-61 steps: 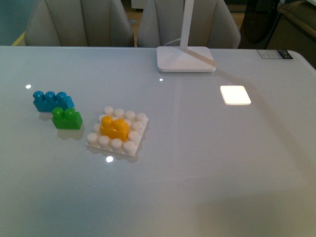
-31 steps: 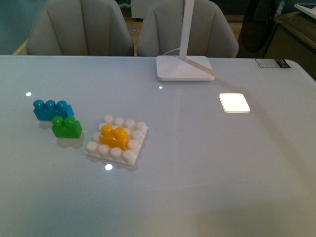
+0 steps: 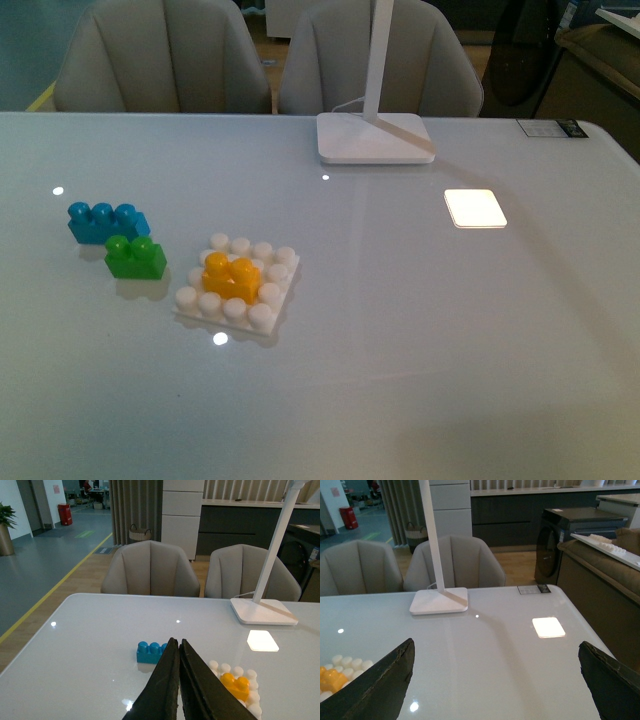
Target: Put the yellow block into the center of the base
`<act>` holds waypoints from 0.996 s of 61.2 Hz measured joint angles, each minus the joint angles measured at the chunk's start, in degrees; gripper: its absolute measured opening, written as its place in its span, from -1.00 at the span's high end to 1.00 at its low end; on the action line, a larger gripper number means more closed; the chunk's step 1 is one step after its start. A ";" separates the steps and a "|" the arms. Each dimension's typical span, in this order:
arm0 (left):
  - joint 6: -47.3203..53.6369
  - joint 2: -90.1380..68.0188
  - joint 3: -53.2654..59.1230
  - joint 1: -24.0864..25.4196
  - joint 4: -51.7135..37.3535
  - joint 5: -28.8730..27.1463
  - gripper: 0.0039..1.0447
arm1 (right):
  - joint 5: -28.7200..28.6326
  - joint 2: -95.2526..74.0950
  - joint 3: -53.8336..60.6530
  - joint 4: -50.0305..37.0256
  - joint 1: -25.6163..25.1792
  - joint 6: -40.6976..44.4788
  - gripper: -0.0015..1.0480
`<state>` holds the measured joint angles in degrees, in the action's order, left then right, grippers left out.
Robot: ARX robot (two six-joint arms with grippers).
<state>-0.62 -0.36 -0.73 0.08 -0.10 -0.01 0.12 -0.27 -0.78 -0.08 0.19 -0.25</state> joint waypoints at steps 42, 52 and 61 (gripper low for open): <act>0.00 0.00 0.00 0.00 0.02 0.00 -0.76 | 0.00 0.00 0.00 0.00 0.00 0.00 -0.83; 0.15 0.00 0.00 0.00 0.02 0.00 -0.87 | 0.00 0.00 0.00 0.00 0.00 0.00 -0.83; 0.15 0.00 0.00 0.00 0.02 0.00 -0.86 | 0.00 0.00 0.00 0.00 0.00 0.00 -0.83</act>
<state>-0.47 -0.36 -0.73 0.08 -0.08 -0.01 0.12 -0.27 -0.78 -0.08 0.19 -0.25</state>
